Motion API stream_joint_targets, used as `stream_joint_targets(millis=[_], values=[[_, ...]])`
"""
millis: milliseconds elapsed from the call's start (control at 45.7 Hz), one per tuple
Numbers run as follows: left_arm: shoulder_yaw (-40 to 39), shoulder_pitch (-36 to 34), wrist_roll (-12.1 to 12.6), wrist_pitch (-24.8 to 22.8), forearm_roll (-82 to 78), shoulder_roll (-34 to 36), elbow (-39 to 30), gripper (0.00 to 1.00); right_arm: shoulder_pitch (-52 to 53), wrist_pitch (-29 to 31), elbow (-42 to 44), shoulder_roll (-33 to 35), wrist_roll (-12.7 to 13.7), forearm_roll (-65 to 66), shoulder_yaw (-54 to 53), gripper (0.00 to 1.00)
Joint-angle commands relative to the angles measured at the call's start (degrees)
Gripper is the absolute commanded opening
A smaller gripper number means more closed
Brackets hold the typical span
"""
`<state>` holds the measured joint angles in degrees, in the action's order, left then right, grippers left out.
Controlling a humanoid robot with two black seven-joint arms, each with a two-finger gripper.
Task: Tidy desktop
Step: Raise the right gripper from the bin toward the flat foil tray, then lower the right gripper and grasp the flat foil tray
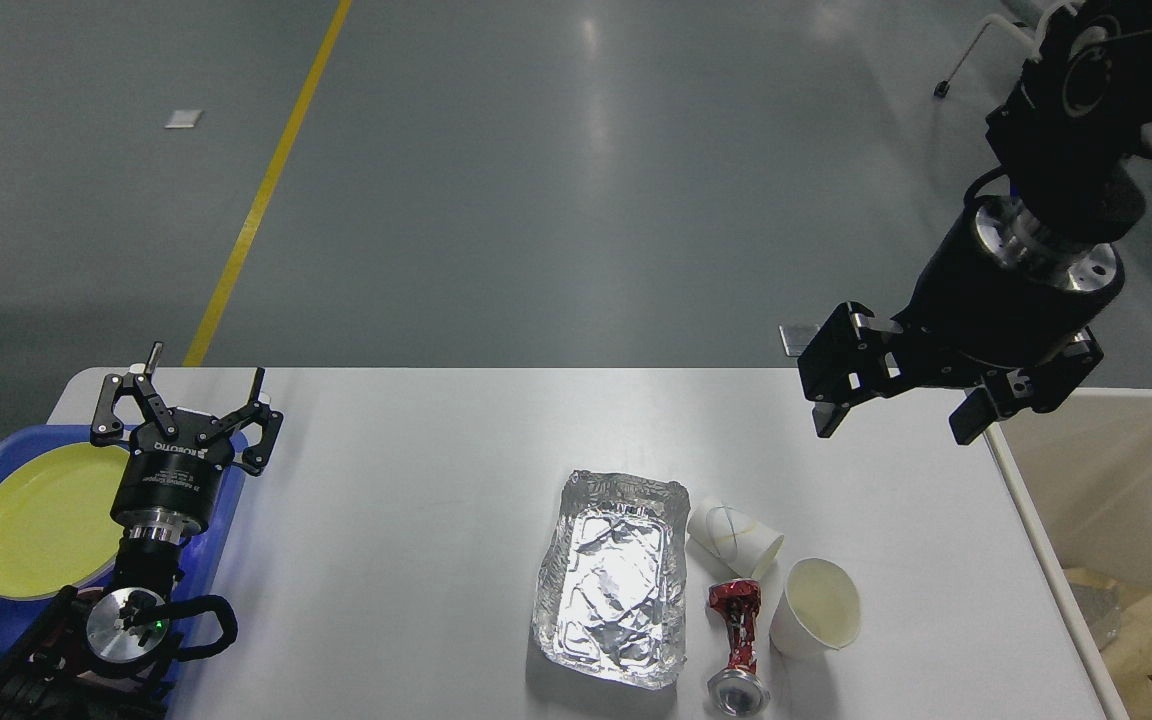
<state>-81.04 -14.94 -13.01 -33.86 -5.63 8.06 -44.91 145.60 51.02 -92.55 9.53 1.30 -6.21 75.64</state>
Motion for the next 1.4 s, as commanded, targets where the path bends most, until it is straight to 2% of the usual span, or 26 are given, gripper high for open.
stream_joint_targets(millis=[0,284,481,547,722,853,941,1028,1138,1269,1378], values=[[0.00,0.00,0.01,-0.06,0.00,-0.06,0.00,0.96,0.12,-0.22,0.17,0.13,0.01,-0.29,0.21,1.00],[0.00,0.00,0.01,0.03,0.00,0.03,0.00,0.96,-0.58,-1.19,2.11,-1.10,-0.07,-2.49,-1.63,1.00],[0.00,0.00,0.01,0.03,0.00,0.02,0.00,0.96,-1.20,-4.52,3.86,-3.02,0.71,-7.75,-4.44,1.00],[0.00,0.00,0.01,-0.06,0.00,-0.06,0.00,0.96,-2.07,-6.11,4.83,-5.22,2.82,-12.06,-5.49,1.00],[0.00,0.00,0.01,-0.06,0.00,0.02,0.00,0.96,-8.39,-13.66,6.50,-8.91,10.72,-16.90,-15.42,1.00],[0.00,0.00,0.01,0.03,0.00,0.03,0.00,0.96,-15.86,-23.76,8.35,-14.71,18.28,-19.45,-22.54,1.00],[0.00,0.00,0.01,-0.06,0.00,0.03,0.00,0.96,-23.84,-31.67,10.45,-18.14,21.89,-19.37,-25.70,1.00],[0.00,0.00,0.01,-0.06,0.00,-0.06,0.00,0.96,-31.94,-36.16,14.49,-19.90,22.25,-18.84,-27.55,1.00],[0.00,0.00,0.01,-0.06,0.00,0.03,0.00,0.96,-40.55,-38.54,20.81,-20.43,22.25,-17.87,-28.88,1.00],[0.00,0.00,0.01,0.03,0.00,0.03,0.00,0.96,-49.52,-38.81,29.52,-20.96,22.25,-17.08,-29.67,1.00],[0.00,0.00,0.01,-0.06,0.00,0.02,0.00,0.96,-56.11,-38.89,33.48,-21.31,22.16,-10.59,-33.09,1.00]])
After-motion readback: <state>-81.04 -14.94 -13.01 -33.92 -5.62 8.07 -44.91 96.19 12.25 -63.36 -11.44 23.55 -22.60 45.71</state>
